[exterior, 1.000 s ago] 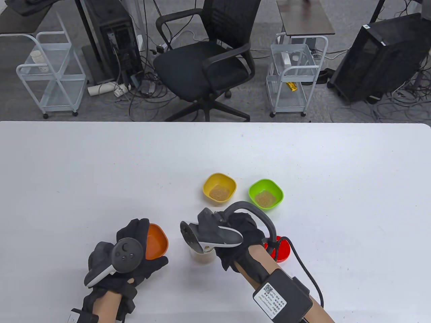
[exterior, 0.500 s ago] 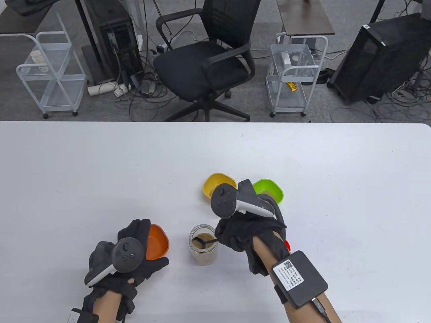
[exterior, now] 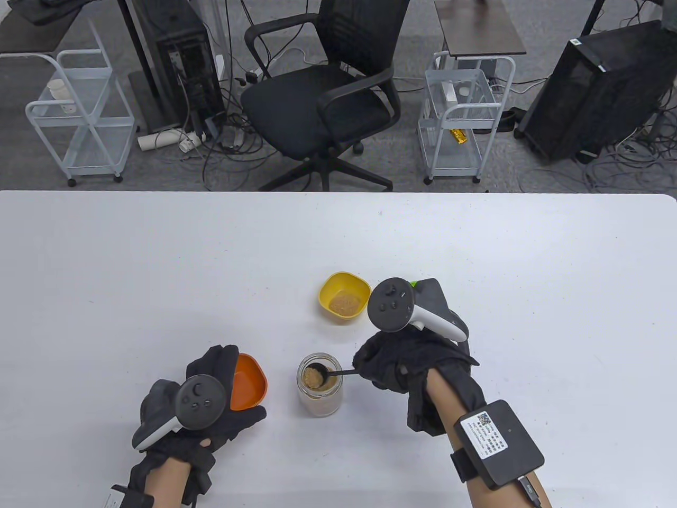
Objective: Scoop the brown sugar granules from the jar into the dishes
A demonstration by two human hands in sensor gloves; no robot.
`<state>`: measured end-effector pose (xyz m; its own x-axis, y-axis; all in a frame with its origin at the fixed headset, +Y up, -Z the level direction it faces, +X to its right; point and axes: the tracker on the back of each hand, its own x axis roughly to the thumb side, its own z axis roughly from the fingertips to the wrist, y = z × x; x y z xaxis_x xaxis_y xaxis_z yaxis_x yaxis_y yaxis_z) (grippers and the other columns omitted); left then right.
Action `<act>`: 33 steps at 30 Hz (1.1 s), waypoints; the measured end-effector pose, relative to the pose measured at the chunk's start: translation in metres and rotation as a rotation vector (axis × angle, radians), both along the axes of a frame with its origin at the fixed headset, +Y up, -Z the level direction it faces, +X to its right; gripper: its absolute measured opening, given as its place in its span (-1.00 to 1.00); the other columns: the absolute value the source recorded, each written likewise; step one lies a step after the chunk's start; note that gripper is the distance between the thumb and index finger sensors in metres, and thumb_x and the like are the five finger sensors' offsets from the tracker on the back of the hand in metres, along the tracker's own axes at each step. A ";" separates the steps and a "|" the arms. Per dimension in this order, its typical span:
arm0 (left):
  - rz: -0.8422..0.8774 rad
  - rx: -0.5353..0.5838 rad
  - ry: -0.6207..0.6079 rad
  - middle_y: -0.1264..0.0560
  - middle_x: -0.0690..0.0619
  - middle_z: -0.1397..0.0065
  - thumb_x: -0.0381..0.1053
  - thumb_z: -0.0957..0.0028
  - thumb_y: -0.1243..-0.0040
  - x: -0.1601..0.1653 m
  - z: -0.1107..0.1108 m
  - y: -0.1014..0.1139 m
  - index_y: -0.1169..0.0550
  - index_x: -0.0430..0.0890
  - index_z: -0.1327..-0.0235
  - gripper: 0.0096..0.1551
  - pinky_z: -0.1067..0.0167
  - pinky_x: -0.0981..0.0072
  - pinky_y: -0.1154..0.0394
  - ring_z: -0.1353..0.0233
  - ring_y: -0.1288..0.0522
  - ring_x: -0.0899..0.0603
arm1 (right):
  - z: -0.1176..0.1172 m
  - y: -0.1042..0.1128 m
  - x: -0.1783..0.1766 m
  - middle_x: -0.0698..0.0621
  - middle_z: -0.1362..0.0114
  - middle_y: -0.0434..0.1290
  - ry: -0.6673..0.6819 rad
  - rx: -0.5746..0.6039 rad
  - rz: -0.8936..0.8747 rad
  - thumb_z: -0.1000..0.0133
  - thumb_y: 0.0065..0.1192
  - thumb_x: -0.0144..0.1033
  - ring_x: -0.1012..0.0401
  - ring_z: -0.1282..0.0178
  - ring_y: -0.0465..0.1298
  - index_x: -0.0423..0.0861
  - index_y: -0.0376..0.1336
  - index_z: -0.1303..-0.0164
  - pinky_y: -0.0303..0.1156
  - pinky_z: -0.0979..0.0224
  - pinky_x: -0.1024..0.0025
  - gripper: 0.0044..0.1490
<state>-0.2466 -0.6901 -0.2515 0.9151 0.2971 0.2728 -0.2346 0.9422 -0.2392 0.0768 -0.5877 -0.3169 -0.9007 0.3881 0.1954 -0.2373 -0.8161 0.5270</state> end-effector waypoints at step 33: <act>0.115 -0.012 -0.018 -0.02 -0.44 -0.76 0.47 -0.04 -0.41 -0.004 -0.001 0.005 0.01 -0.40 -0.75 0.46 -0.57 -0.24 -0.30 -0.66 -0.13 -0.53 | 0.023 -0.004 -0.057 0.12 0.02 0.75 0.085 0.234 -0.174 -0.12 0.44 -0.13 0.25 0.46 0.74 0.07 0.50 -0.22 0.73 0.23 0.32 -0.54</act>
